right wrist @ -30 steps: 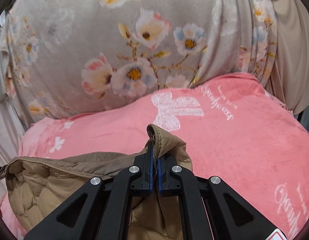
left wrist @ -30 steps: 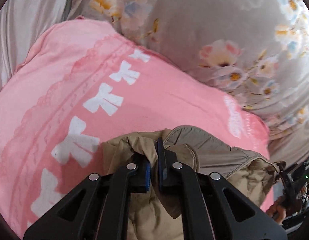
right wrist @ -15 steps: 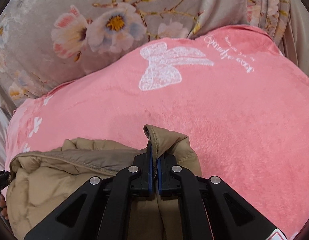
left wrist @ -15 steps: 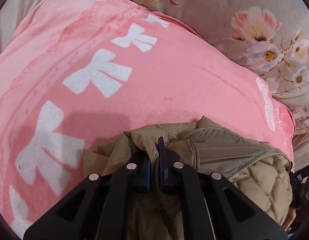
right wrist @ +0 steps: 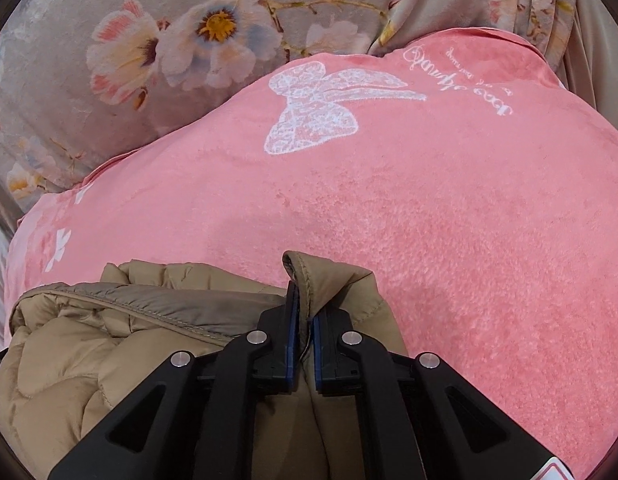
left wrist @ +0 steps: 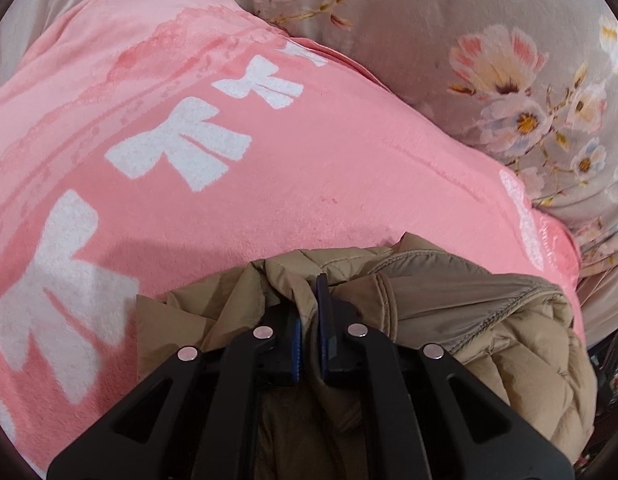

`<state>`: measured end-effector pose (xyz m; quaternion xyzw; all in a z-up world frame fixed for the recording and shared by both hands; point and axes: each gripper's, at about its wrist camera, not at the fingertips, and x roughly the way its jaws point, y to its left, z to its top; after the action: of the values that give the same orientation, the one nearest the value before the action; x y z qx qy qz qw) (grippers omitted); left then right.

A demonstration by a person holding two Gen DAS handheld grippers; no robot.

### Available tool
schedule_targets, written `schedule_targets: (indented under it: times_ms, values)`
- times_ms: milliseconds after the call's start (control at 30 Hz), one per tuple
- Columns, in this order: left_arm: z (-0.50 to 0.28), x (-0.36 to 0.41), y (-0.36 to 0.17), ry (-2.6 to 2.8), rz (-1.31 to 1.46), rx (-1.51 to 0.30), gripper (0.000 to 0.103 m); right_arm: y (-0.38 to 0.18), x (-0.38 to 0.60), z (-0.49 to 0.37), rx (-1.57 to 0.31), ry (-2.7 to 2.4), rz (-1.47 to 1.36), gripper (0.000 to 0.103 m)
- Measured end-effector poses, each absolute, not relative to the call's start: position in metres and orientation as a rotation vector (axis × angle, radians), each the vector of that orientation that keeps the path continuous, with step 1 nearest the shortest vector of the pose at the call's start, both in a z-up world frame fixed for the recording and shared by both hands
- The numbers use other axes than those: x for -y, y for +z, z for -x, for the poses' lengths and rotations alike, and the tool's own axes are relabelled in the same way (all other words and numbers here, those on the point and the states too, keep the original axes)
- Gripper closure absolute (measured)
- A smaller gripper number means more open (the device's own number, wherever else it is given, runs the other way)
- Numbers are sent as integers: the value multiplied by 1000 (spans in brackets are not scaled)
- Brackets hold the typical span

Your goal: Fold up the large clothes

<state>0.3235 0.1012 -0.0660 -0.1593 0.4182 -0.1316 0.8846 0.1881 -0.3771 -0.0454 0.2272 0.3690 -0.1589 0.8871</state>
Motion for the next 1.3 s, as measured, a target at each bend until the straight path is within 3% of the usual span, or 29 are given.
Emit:
schedule_targets:
  times_ms: [67,133,167,200,233,400,433,467,500,533,733,767,833,867,1033,1200,1300]
  values:
    - [-323,-113,-65,-304,404,-856,96,-43,384,-182,-732,-299,-522,95]
    - [-325,-132,-60,-347,513,-868,95,-39,399,-171,-681,-267,-610,85]
    - [-326,-142,-55,-369,562,-881,94,-34,411,-159,-633,-285,-671,72]
    - [-325,-151,-47,-388,595,-886,94,-27,421,-145,-593,-328,-702,53]
    - [-322,-159,-35,-407,610,-885,94,-20,427,-133,-555,-351,-721,46]
    - [-291,-165,43,-430,379,-830,87,35,433,-73,-441,-400,-640,46]
    - [-284,-165,58,-422,338,-802,77,45,427,-66,-431,-392,-602,46]
    - [-278,-165,69,-391,304,-767,38,53,420,-62,-428,-381,-570,46]
    - [-269,-164,84,-301,235,-689,14,61,410,-61,-435,-361,-526,46]
    - [-263,-158,96,-232,147,-620,9,63,402,-63,-446,-349,-501,46]
    - [-245,-111,127,-203,-3,-574,11,64,309,-111,-565,-202,-327,57]
    - [-239,-90,125,-220,-42,-576,15,61,287,-122,-586,-179,-287,59]
    - [-235,-57,113,-228,-117,-607,26,58,250,-143,-618,-155,-201,72]
    - [-236,-32,101,-232,-162,-641,33,56,229,-156,-637,-148,-140,73]
    - [-258,35,44,-212,-221,-752,42,39,186,-205,-695,-142,-40,75]
    - [-287,59,-13,-181,-178,-850,42,-16,201,-240,-803,-173,-99,77]
    - [-288,59,-28,-157,-156,-815,41,-33,207,-242,-793,-170,-146,78]
